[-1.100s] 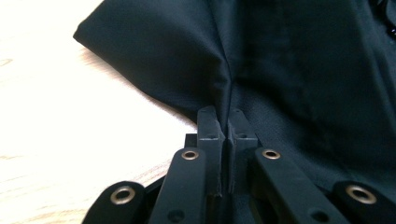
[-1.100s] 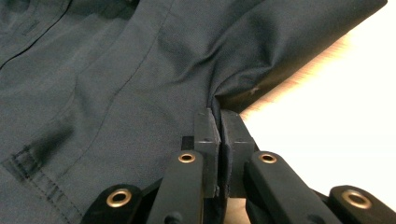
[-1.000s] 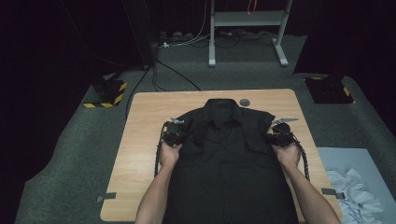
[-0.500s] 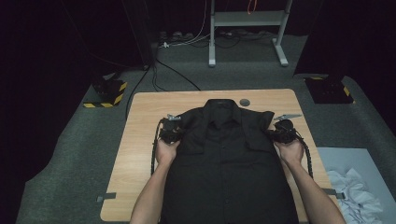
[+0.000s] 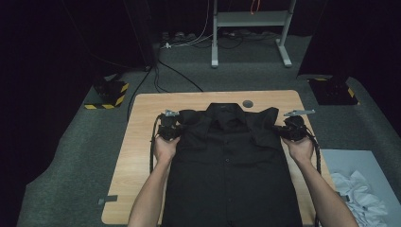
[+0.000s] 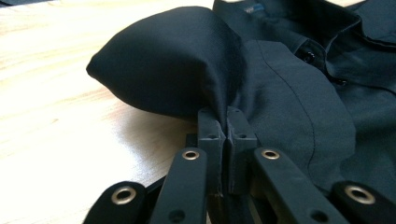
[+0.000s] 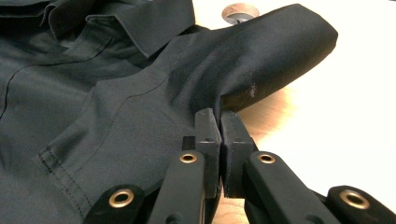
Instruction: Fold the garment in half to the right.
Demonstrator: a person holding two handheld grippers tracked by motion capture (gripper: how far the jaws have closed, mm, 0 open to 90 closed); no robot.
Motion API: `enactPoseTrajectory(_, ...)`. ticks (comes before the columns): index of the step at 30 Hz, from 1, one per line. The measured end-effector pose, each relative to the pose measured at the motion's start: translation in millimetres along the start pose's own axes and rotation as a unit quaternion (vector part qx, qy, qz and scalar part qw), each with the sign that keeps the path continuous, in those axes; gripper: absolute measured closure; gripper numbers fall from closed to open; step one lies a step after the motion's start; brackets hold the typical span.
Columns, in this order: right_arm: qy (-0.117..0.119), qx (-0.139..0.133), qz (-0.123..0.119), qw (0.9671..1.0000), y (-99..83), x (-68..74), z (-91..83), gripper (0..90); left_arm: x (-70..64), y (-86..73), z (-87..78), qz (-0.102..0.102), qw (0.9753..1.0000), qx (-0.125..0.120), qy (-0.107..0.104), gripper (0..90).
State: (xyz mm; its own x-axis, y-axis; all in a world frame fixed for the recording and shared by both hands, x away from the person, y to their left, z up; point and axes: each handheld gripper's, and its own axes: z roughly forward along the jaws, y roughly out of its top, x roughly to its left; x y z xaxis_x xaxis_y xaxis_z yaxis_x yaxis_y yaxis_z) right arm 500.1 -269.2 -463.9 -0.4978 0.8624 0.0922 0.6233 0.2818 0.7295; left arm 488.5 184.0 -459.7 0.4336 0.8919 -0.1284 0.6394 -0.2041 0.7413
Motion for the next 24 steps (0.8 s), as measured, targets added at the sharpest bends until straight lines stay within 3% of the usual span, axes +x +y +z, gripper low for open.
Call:
enactPoseTrajectory(13,-0.004,-0.009,-0.016,0.9998,17.7,-1.1,-13.7,87.9,-0.3,19.3,-13.4,0.007,0.9998,-0.015,-0.008,87.1)
enactPoseTrajectory(16,-0.003,-0.014,-0.018,0.9997,22.4,-1.9,-17.4,87.9,-0.4,24.5,-16.8,0.019,0.9997,-0.014,-0.009,87.1)
enactPoseTrajectory(24,-0.001,-0.017,-0.022,0.9996,32.6,-3.9,-19.9,87.9,5.4,33.4,-19.7,0.014,0.9995,-0.022,-0.02,87.0)
